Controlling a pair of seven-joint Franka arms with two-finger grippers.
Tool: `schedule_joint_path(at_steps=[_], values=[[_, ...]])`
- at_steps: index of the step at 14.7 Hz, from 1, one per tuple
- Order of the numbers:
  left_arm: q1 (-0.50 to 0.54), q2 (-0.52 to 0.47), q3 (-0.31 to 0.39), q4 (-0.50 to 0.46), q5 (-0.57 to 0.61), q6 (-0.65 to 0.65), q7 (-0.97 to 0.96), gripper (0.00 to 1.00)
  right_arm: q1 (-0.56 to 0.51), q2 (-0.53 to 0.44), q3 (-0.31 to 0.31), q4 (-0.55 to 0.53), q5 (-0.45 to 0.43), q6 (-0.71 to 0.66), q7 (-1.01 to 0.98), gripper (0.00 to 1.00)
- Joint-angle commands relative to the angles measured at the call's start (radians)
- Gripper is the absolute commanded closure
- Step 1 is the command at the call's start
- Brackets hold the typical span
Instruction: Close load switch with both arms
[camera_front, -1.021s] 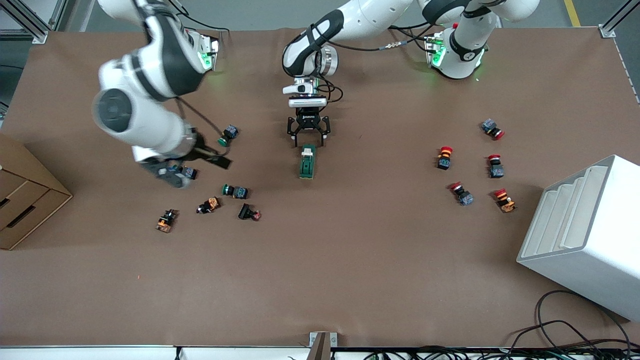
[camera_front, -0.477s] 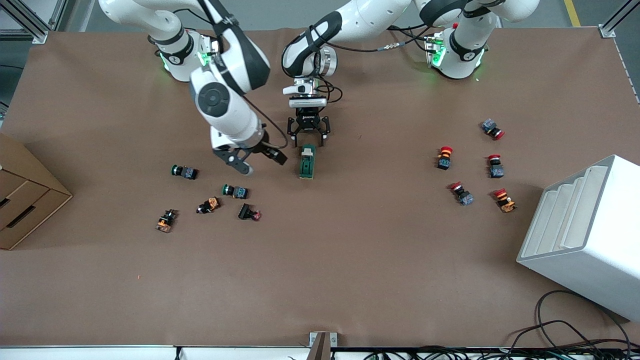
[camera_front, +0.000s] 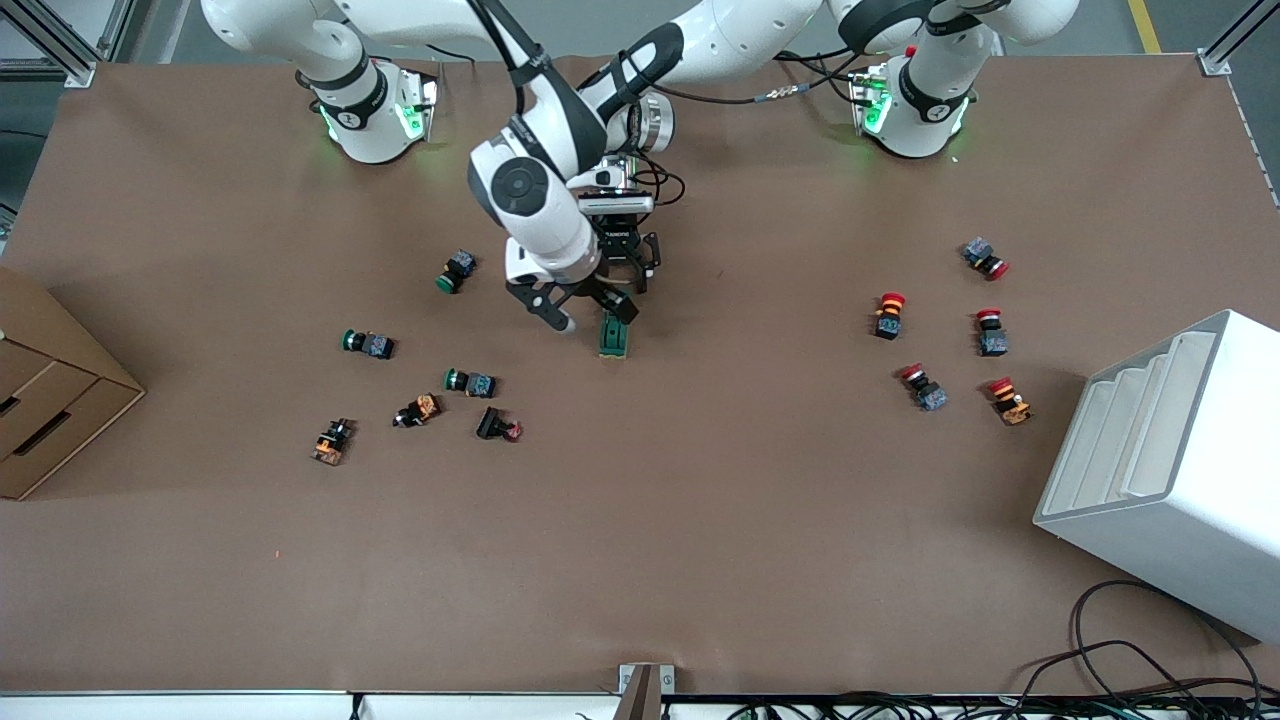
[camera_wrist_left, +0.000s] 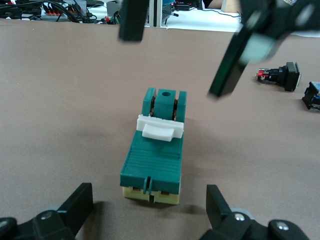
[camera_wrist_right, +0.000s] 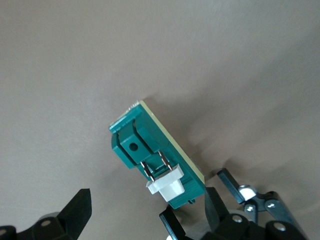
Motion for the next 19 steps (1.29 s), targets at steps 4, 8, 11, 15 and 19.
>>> schedule_joint_path(at_steps=[4,8,11,15,19], values=[[-0.013,0.041,0.009,0.018,0.018,-0.006,0.025,0.0,0.026,0.04,-0.012,-0.02,0.026,0.073,0.001,0.0],[-0.013,0.045,0.009,0.025,0.018,-0.008,0.038,0.0,0.043,0.077,-0.012,-0.019,0.026,0.138,0.001,0.0],[-0.013,0.044,0.009,0.025,0.015,-0.008,0.061,0.01,0.046,0.085,-0.012,-0.017,0.026,0.152,0.003,0.0],[-0.013,0.041,0.009,0.025,0.013,-0.008,0.067,0.01,0.06,0.091,-0.012,-0.016,0.041,0.166,0.003,0.0],[-0.013,0.041,0.009,0.025,0.013,-0.008,0.067,0.01,0.065,0.092,-0.012,-0.011,0.05,0.177,0.003,0.0]])
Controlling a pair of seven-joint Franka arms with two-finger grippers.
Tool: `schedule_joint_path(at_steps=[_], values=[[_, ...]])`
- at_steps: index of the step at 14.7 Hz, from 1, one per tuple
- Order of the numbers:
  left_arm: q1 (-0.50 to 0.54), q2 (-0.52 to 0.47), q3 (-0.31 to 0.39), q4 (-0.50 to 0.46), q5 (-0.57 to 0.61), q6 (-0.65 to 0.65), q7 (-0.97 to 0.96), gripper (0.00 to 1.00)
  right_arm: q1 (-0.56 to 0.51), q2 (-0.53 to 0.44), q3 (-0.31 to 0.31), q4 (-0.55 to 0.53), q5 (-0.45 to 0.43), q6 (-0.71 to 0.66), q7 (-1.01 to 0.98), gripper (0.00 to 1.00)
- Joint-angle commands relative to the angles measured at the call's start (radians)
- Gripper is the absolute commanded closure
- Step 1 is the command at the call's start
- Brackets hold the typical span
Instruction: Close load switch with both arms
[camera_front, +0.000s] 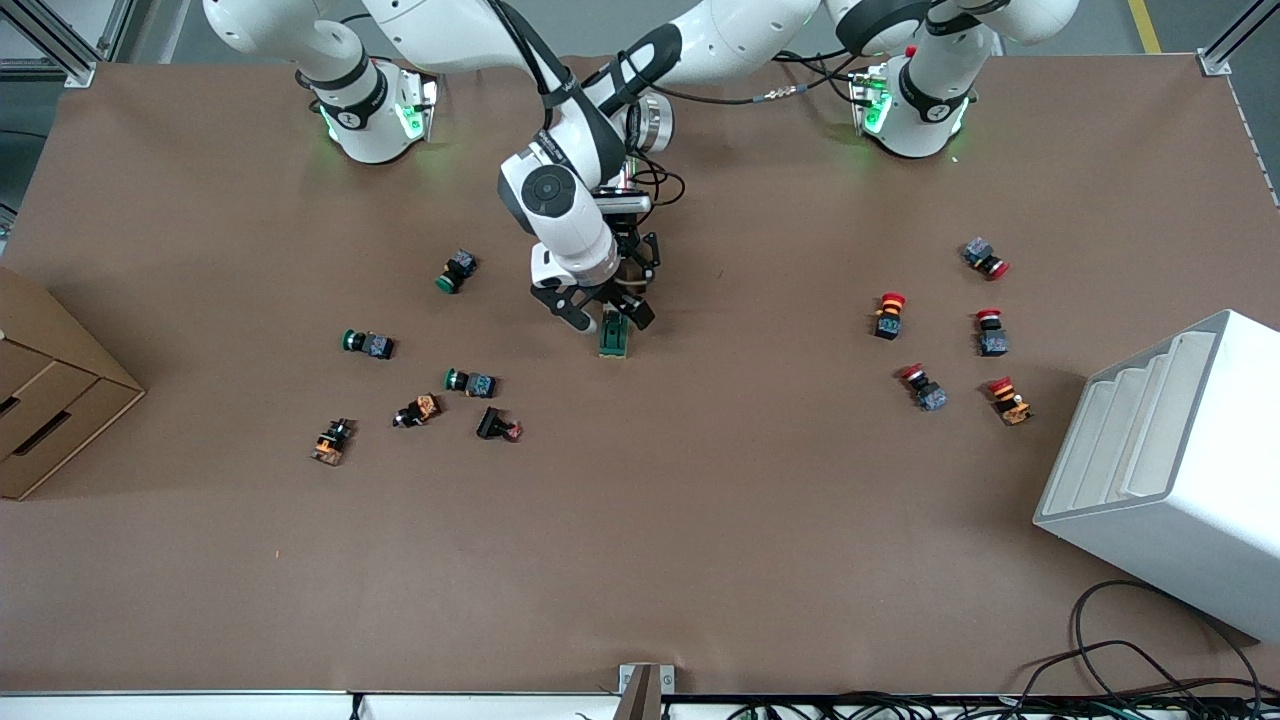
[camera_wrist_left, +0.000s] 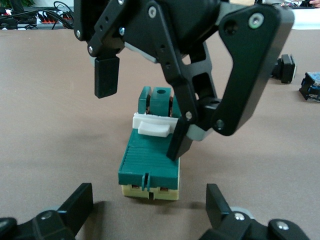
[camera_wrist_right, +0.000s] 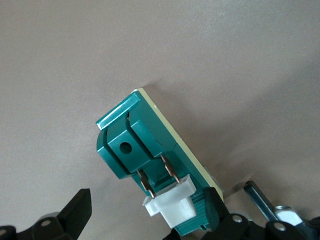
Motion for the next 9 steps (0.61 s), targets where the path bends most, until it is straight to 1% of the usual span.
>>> schedule_joint_path(at_steps=[1,9], values=[[-0.007,0.031,0.009,0.021,0.005,0.005,0.018,0.01,0.017,0.003,-0.009,-0.007,0.03,0.033,0.001,0.0],[-0.007,0.028,0.007,0.023,-0.003,0.004,0.018,0.01,0.002,0.0,-0.011,0.04,0.037,0.027,0.014,0.0]])
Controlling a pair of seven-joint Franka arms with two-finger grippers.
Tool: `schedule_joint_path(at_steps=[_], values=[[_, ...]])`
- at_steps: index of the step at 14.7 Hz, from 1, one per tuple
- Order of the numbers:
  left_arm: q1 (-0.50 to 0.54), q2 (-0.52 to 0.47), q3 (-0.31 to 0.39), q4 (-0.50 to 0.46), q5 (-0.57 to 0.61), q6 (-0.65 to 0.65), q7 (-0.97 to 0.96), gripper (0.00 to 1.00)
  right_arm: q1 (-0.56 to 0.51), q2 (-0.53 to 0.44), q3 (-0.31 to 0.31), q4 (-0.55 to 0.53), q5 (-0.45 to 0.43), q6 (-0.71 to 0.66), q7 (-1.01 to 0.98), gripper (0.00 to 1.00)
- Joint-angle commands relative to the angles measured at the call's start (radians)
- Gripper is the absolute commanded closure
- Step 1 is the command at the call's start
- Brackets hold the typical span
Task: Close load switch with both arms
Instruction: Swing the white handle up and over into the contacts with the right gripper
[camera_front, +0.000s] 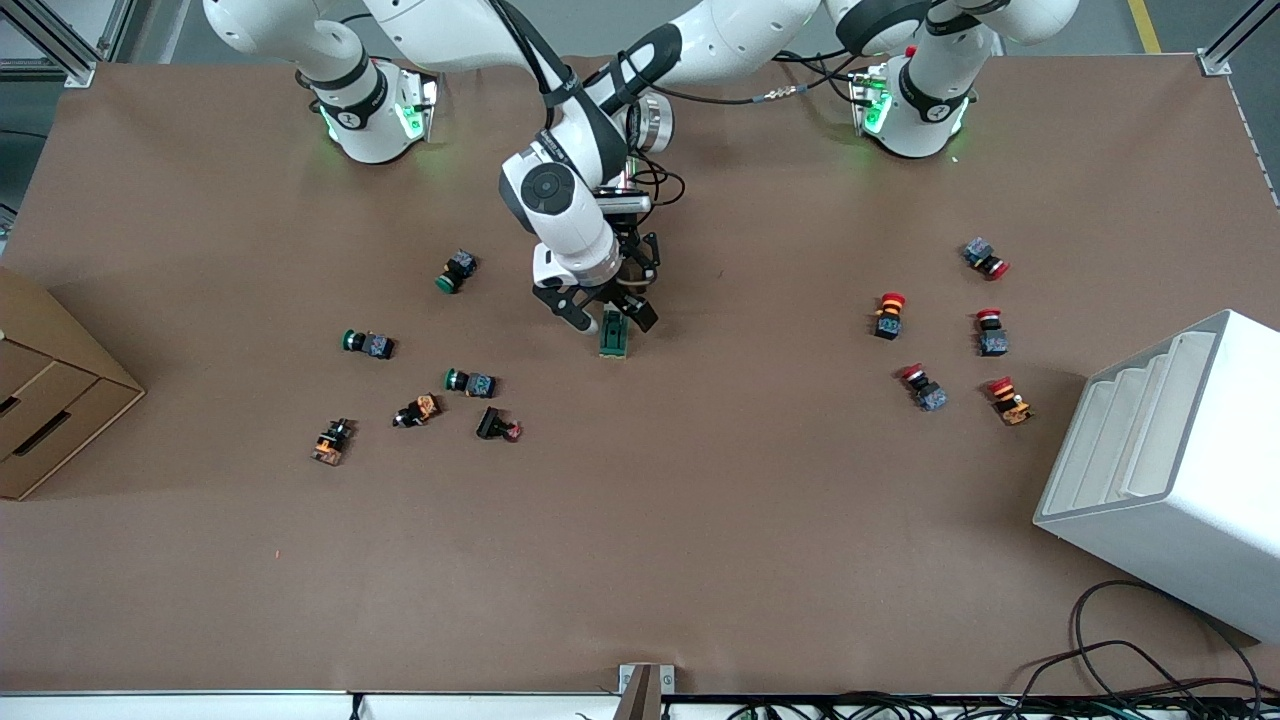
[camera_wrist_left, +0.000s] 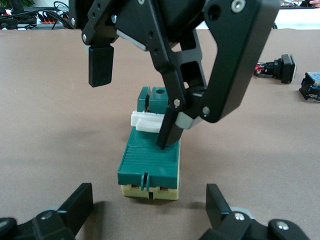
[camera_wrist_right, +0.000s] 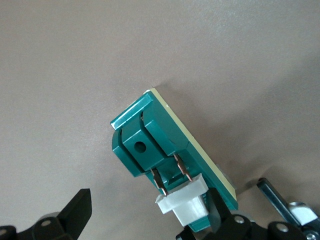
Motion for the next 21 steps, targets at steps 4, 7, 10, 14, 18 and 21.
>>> schedule_joint_path(at_steps=[4,7,10,14,18,21], values=[[-0.006,0.027,0.007,0.022,-0.005,0.004,0.018,0.01,-0.028,-0.002,-0.012,0.062,0.024,0.004,-0.003,0.0],[-0.006,0.025,0.007,0.022,-0.005,0.004,0.018,0.01,-0.042,-0.002,-0.014,0.09,0.024,0.002,-0.004,0.0],[-0.006,0.025,0.007,0.027,-0.005,0.005,0.018,0.01,-0.052,0.0,-0.015,0.11,0.022,0.002,-0.007,0.0],[-0.006,0.024,0.007,0.027,-0.005,0.004,0.019,0.01,-0.055,0.003,-0.017,0.115,0.01,0.004,-0.01,0.0],[-0.007,0.021,0.007,0.027,-0.005,0.004,0.019,0.01,-0.059,0.012,-0.017,0.116,0.004,0.004,-0.024,0.0],[-0.006,0.021,0.007,0.032,-0.005,0.004,0.024,0.01,-0.061,0.032,-0.018,0.116,0.001,0.005,-0.044,0.0]])
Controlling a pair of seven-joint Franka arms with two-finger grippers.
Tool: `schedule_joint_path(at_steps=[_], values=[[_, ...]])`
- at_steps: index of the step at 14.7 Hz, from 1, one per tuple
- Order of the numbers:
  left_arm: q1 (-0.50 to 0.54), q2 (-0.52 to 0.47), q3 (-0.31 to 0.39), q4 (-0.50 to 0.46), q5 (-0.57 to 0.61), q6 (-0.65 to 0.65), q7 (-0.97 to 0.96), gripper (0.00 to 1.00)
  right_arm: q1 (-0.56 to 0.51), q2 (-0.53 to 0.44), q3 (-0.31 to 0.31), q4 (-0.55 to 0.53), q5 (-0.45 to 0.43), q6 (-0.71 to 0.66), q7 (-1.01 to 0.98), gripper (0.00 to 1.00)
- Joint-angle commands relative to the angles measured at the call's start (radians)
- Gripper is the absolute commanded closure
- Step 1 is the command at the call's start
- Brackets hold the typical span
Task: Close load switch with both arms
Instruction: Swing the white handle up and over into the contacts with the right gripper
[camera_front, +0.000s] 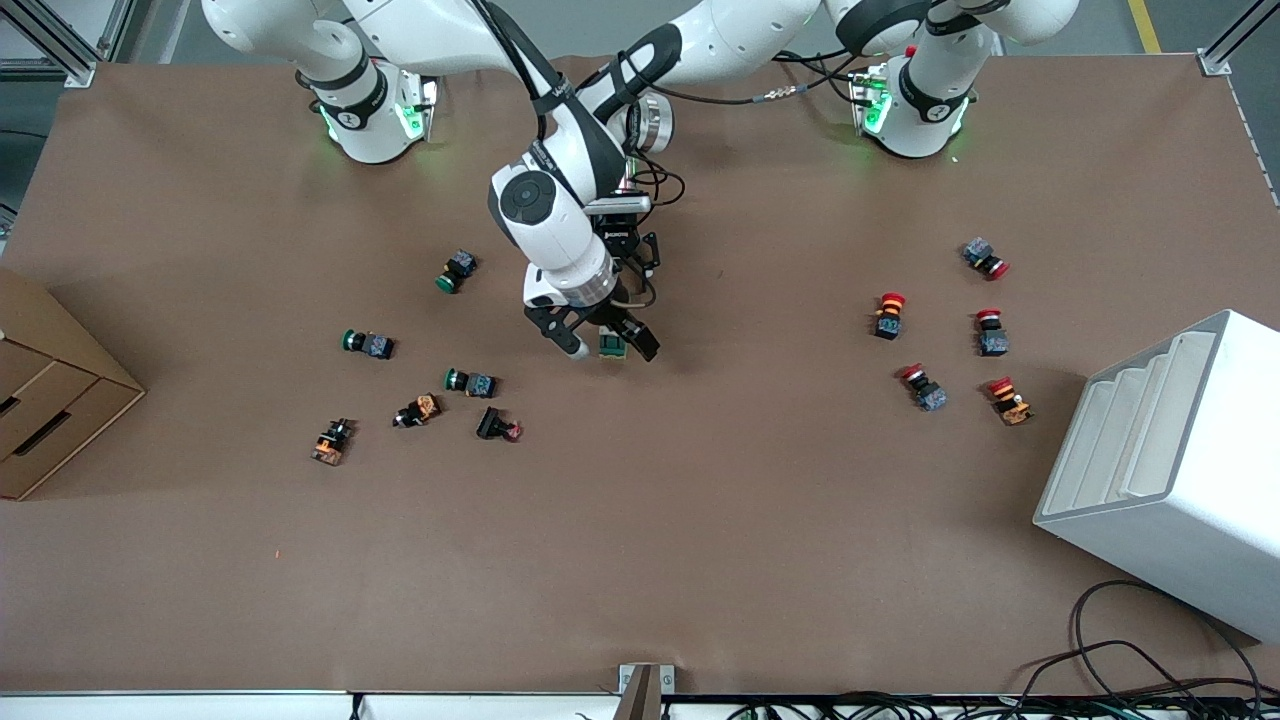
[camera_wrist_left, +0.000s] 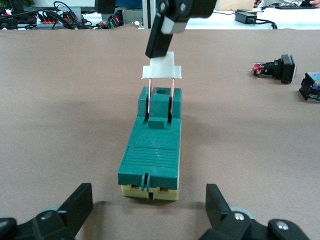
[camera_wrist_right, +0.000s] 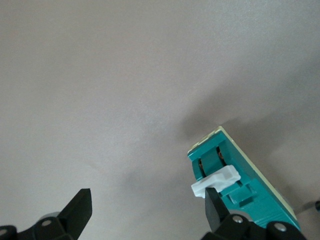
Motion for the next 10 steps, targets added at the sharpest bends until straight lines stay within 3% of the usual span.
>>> schedule_joint_path(at_steps=[1,10], values=[[-0.006,0.02,0.007,0.038,-0.006,0.004,0.039,0.01,-0.012,0.033,0.005,0.009,-0.011,0.012,-0.035,0.0],[-0.006,0.024,0.007,0.044,-0.008,0.005,0.053,0.01,-0.036,0.091,0.005,0.081,-0.026,0.013,-0.043,0.0]])
